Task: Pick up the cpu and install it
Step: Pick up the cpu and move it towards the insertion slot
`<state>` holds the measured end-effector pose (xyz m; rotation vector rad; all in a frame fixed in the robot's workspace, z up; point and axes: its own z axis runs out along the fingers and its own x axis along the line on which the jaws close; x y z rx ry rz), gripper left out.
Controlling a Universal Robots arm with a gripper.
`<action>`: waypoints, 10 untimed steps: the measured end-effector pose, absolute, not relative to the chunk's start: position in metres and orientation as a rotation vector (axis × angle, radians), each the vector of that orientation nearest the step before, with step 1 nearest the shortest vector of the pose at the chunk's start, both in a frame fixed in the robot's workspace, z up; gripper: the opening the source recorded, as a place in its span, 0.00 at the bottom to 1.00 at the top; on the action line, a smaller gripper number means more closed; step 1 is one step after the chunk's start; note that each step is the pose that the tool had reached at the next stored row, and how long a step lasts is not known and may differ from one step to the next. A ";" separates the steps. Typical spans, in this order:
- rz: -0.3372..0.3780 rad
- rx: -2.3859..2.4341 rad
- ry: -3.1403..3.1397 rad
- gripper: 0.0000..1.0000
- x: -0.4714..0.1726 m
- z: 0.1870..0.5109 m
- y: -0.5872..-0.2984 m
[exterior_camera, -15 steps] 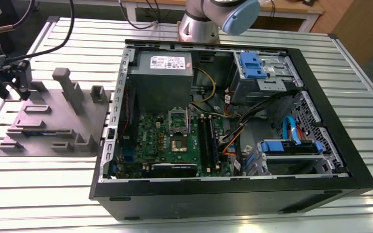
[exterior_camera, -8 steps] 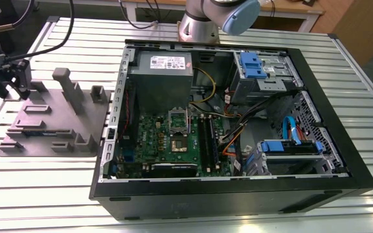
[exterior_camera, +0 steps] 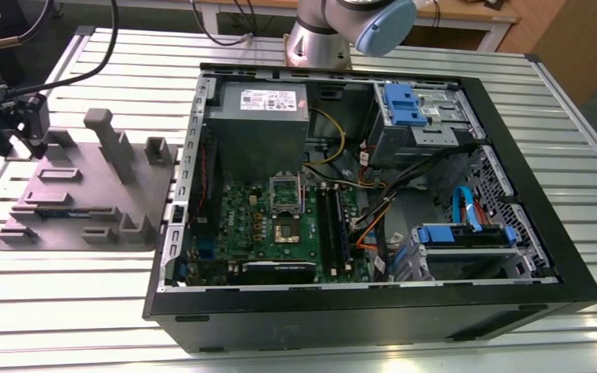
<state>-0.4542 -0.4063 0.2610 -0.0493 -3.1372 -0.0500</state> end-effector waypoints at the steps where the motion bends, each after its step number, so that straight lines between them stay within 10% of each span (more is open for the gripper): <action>1: -0.050 -0.049 -3.137 0.47 -0.454 0.261 -0.406; 10: -0.050 -0.049 -3.137 0.47 -0.454 0.264 -0.406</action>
